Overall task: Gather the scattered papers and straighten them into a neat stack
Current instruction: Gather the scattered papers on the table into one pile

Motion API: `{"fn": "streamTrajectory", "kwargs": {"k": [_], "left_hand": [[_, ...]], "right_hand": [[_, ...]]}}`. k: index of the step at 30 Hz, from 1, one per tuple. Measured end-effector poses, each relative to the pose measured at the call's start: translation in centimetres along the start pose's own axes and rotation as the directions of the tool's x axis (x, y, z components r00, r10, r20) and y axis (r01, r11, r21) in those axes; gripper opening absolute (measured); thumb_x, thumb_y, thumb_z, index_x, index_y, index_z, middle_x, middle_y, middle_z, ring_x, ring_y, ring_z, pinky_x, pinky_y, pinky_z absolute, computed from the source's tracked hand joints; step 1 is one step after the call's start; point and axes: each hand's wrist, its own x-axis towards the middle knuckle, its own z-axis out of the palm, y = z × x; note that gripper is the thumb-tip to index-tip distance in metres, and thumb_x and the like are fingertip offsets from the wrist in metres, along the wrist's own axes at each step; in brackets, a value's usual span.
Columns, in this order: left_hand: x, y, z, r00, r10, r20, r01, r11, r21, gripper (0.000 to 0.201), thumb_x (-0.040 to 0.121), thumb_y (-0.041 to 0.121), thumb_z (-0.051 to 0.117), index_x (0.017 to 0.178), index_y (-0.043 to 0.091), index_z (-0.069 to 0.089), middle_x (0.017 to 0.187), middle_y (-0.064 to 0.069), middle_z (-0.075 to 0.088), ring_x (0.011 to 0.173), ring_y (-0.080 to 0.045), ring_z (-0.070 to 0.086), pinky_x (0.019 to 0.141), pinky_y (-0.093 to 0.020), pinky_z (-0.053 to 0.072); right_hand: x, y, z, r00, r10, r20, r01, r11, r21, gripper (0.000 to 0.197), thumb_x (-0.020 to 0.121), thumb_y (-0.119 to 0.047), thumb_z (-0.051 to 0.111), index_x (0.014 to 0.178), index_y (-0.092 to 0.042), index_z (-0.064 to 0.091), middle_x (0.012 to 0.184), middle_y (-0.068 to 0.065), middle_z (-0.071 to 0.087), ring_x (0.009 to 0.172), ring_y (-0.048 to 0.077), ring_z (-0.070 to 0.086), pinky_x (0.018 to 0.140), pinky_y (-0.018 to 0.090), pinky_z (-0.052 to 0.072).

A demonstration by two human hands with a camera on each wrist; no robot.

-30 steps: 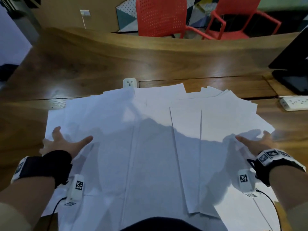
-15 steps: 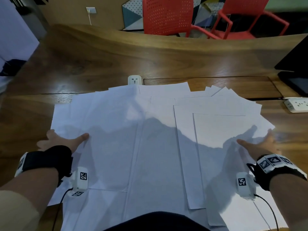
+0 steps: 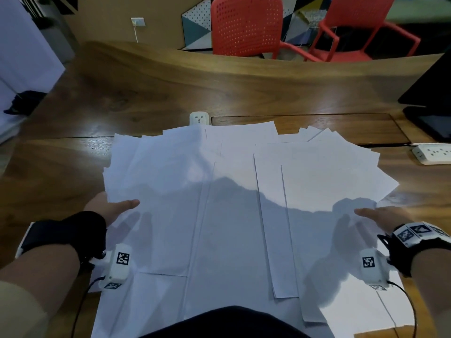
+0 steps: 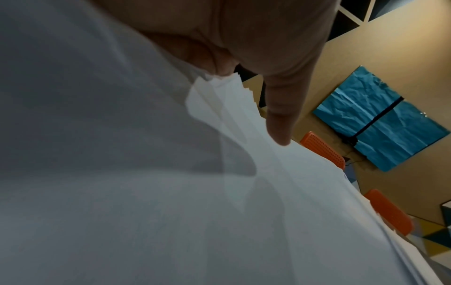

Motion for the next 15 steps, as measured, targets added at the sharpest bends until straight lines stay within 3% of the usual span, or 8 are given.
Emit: {"fn": "streamTrajectory", "kwargs": {"k": [3,5,7,10,13,15], "left_hand": [[0.3,-1.8,0.0,0.994,0.036,0.099,-0.027,0.995,-0.092,0.059,0.051,0.032,0.079,0.102,0.006,0.066,0.108,-0.018,0.068,0.093,-0.031,0.064,0.09,-0.043,0.047],[0.2,-2.7,0.1,0.984,0.052,0.168,-0.02,0.982,-0.187,0.049,0.06,0.019,0.079,0.105,0.005,0.063,0.113,-0.022,0.065,0.092,-0.033,0.064,0.091,-0.047,0.047],[-0.6,-3.1,0.4,0.978,0.053,0.203,0.006,0.961,-0.277,0.036,0.077,-0.002,0.065,0.112,-0.001,0.058,0.111,-0.024,0.064,0.078,-0.03,0.064,0.077,-0.041,0.052],[-1.2,-4.0,1.3,0.97,0.013,0.245,0.085,0.919,-0.386,0.021,0.084,-0.006,0.053,0.103,0.001,0.059,0.074,-0.01,0.074,0.058,-0.026,0.068,0.056,-0.034,0.057],[-2.0,-4.3,2.1,0.966,-0.027,0.258,0.145,0.882,-0.449,0.014,0.085,-0.004,0.053,0.092,0.006,0.06,0.057,-0.001,0.073,0.049,-0.019,0.069,0.052,-0.033,0.057],[-2.6,-4.2,2.4,0.969,-0.027,0.247,0.143,0.873,-0.467,0.013,0.085,-0.005,0.053,0.091,0.004,0.061,0.055,-0.001,0.072,0.052,-0.023,0.069,0.052,-0.032,0.057]], "right_hand": [[-1.0,0.1,-0.1,1.0,-0.03,-0.001,0.03,0.998,0.063,0.073,0.073,-0.04,0.074,0.132,-0.005,0.048,0.136,0.019,0.051,0.112,0.036,0.052,0.088,0.041,0.042],[-1.0,0.4,0.0,0.999,-0.037,-0.026,0.04,0.994,0.105,0.08,0.074,-0.034,0.076,0.139,-0.006,0.038,0.141,0.02,0.046,0.122,0.039,0.048,0.098,0.047,0.039],[-1.6,0.4,-0.1,0.998,-0.048,-0.027,0.052,0.989,0.137,0.082,0.076,-0.032,0.075,0.141,-0.004,0.033,0.144,0.02,0.041,0.128,0.04,0.043,0.099,0.047,0.038],[-1.9,0.2,0.3,0.997,-0.073,0.021,0.069,0.986,0.152,0.071,0.076,-0.032,0.074,0.132,0.001,0.046,0.135,0.021,0.051,0.118,0.039,0.05,0.09,0.043,0.041],[-2.6,-0.4,1.4,0.982,-0.17,0.08,0.161,0.981,0.108,0.049,0.082,-0.025,0.07,0.121,0.002,0.058,0.121,0.02,0.059,0.095,0.031,0.053,0.081,0.035,0.04],[-2.8,-0.7,2.0,0.968,-0.231,0.095,0.225,0.972,0.067,0.042,0.084,-0.019,0.067,0.121,-0.002,0.058,0.123,0.018,0.059,0.095,0.028,0.052,0.081,0.031,0.038]]}}
